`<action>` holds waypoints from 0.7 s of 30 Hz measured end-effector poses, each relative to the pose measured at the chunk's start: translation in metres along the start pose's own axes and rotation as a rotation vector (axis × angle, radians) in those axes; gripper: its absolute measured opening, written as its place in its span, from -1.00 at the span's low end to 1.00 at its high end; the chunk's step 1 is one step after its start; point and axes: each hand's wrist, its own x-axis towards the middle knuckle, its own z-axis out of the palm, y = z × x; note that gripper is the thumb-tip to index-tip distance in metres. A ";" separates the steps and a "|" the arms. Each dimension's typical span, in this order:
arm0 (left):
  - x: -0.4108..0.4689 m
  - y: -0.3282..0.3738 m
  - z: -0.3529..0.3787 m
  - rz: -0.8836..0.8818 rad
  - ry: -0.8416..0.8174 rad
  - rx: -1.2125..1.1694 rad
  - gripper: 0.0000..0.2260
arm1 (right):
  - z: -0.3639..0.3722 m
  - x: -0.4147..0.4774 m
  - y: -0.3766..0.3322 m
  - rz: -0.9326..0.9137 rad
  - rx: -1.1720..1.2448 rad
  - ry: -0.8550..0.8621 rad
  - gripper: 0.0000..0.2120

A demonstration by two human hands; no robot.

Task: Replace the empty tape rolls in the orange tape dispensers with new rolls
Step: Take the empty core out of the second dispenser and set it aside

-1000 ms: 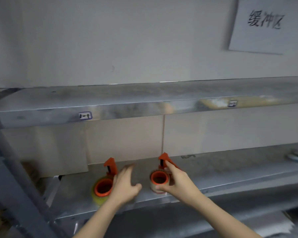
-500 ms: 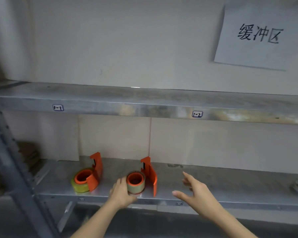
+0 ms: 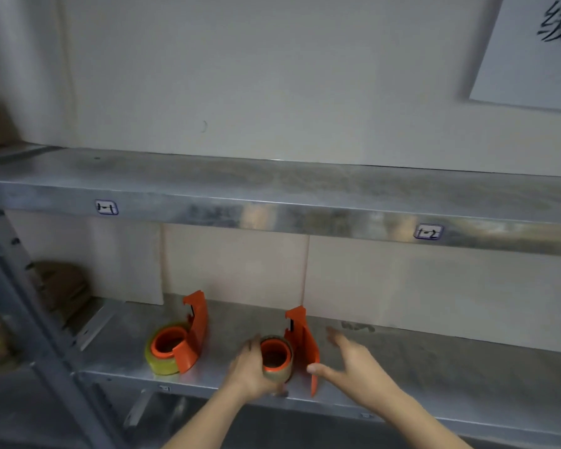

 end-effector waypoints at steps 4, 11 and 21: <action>0.014 -0.008 -0.003 0.071 -0.005 0.077 0.14 | 0.029 0.034 -0.009 -0.172 -0.107 -0.046 -0.16; 0.024 -0.022 -0.013 0.207 -0.008 0.064 -0.16 | 0.066 0.066 0.005 -0.241 -0.620 -0.061 -0.14; 0.033 -0.026 -0.028 0.267 -0.037 -0.156 -0.23 | 0.076 0.081 0.015 -0.076 -0.625 -0.048 -0.28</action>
